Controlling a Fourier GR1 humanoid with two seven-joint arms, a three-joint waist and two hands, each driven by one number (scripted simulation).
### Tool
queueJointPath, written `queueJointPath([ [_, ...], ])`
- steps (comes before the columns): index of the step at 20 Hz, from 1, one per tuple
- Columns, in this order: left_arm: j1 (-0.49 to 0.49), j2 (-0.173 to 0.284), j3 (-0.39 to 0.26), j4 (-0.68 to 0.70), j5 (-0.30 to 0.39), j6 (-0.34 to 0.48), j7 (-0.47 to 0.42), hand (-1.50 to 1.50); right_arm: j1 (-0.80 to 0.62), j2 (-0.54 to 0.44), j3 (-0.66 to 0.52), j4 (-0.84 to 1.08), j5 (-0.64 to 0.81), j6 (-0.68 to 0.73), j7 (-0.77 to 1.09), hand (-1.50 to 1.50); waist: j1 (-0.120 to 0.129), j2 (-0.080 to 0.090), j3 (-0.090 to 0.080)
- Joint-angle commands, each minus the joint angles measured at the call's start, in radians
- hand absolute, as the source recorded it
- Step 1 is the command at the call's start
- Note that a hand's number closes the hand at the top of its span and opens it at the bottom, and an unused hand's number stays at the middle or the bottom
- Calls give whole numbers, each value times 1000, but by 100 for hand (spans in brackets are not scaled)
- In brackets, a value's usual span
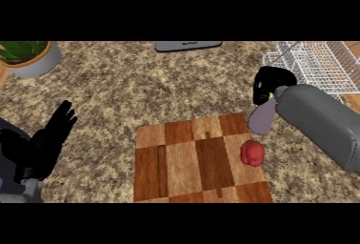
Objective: Pick the eggplant from the cutting board and place it in the tiered basket
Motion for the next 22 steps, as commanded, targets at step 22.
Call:
queueJointPath([
  [22, 2, 27, 15, -61, 4, -39, -16, 0, 274, -777, -607, 183, -380, 179, -1586, 150, 96, 60, -10],
])
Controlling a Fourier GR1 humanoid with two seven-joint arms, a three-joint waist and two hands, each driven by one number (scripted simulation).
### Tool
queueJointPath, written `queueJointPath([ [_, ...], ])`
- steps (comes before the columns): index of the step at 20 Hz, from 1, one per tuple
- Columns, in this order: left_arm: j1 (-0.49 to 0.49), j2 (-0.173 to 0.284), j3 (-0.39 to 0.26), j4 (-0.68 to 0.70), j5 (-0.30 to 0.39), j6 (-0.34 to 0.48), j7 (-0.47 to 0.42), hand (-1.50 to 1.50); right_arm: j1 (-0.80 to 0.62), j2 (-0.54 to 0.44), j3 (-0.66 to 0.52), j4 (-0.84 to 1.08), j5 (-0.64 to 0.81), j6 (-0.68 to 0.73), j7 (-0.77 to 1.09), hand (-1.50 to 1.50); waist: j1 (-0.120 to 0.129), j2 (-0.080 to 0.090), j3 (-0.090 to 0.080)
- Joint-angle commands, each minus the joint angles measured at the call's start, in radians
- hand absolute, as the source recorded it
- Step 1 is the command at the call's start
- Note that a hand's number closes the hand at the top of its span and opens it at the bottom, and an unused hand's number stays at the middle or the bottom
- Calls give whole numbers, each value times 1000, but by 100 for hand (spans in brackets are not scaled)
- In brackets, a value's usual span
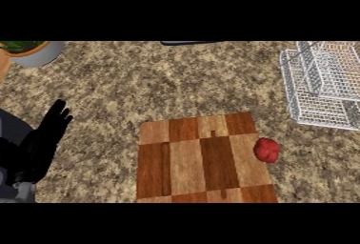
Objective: Pick the eggplant from the cutting board and place it in the tiered basket
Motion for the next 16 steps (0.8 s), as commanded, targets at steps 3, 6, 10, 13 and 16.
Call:
queueJointPath([
  [3, -54, -14, -42, 3, -12, -50, 12, 0, 105, -64, -62, 224, 15, 143, -348, 150, 89, 10, -10],
  [6, -103, -28, -56, -15, -44, -7, 76, 0, 62, -49, -61, 258, 65, 171, -319, 150, 108, 9, -12],
  [10, -125, -13, -23, 22, -20, -75, 63, 0, 5, 25, -72, 231, 97, 135, -228, 150, 111, 7, -13],
  [13, -63, -48, -41, 10, -63, -47, 21, 0, 15, 74, -71, 213, 131, 102, -195, 150, 108, 3, -14],
  [16, -70, -55, -19, 11, -70, -45, 42, 0, 0, 26, -102, 187, 157, 162, -147, 150, 99, 0, -14],
])
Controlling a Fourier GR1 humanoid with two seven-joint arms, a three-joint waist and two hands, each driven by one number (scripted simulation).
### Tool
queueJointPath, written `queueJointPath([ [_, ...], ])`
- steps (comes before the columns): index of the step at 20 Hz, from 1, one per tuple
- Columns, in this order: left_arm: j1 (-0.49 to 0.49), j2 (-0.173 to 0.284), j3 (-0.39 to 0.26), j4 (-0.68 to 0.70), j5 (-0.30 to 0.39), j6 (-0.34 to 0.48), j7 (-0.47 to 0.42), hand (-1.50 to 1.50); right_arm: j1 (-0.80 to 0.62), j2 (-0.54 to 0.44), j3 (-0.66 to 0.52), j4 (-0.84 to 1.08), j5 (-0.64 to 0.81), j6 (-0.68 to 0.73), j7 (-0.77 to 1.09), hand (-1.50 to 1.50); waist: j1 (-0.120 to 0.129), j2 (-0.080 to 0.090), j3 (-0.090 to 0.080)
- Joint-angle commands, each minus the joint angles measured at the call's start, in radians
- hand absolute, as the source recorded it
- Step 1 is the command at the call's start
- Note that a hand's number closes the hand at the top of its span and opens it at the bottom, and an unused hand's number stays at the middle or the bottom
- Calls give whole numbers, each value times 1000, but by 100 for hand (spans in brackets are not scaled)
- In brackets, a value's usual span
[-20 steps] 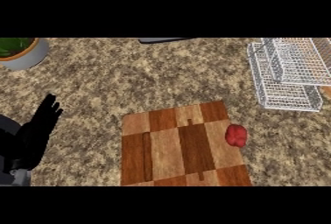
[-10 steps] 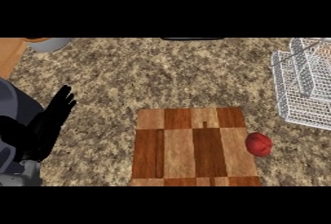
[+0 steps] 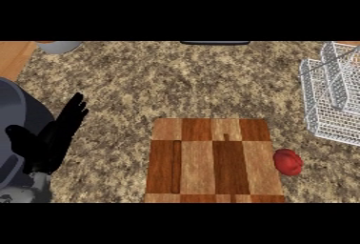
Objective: Pick the eggplant from the cutting board and place it in the tiered basket
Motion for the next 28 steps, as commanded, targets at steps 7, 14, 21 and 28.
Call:
queueJointPath([
  [7, -26, -46, 7, 7, -49, -3, 27, 0, -63, 111, -35, 81, 146, 32, 3, 150, 5, 1, 0],
  [14, -2, -36, 51, 5, -39, -61, 18, 0, -71, 232, -71, 137, 228, -116, -8, 150, 4, 1, 0],
  [21, -2, -94, 20, -15, -77, -26, 30, 0, -127, 328, -179, 164, 174, -200, 39, 150, 9, 1, 0],
  [28, -27, -105, 48, 33, -104, -56, 4, 0, -155, 384, -206, 207, 237, -228, 26, -150, 11, 4, 0],
])
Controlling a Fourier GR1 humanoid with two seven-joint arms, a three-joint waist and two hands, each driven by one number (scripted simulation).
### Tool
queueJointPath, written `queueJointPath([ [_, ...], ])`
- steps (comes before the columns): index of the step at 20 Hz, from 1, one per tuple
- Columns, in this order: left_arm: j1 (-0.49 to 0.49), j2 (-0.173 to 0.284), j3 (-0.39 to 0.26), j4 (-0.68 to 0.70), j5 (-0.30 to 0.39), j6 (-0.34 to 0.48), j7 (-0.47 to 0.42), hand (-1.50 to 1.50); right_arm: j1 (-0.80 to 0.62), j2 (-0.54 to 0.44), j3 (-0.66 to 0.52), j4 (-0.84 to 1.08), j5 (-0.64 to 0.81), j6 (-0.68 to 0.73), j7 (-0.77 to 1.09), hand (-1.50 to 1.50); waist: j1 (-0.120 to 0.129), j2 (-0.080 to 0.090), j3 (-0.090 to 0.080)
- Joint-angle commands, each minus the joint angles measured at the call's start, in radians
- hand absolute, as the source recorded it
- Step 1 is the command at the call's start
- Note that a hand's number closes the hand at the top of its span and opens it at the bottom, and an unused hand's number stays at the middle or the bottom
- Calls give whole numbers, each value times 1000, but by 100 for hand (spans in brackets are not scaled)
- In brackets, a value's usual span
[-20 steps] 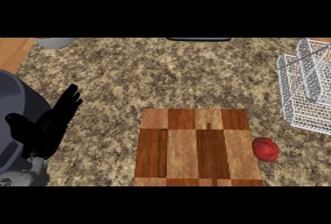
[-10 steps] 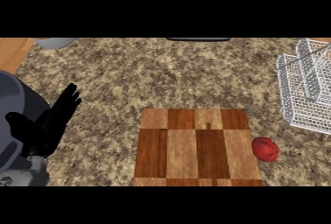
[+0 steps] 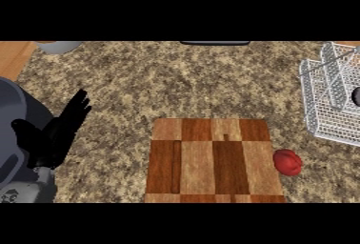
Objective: Pick the eggplant from the cutting board and place it in the tiered basket
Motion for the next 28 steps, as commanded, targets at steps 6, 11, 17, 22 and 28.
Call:
queueJointPath([
  [6, 30, 36, 66, -20, 18, -53, -1, 0, -39, 71, -73, 33, -3, 15, 9, -150, 5, 1, 3],
  [11, 19, -31, 5, -8, -51, 2, -16, 0, -89, 66, -160, 109, -86, 153, 96, -150, 7, 6, 3],
  [17, -7, -31, 23, -17, -26, -13, 17, 0, -127, -14, -292, 190, -215, 330, 198, -150, 9, 10, 4],
  [22, 4, -24, 29, -23, -31, -25, 4, 0, -137, -117, -393, 250, -310, 387, 299, -150, 13, 12, 5],
  [28, 1, -24, 25, -74, -18, -30, 44, 0, -107, -245, -450, 283, -360, 344, 343, -150, 36, 22, 9],
])
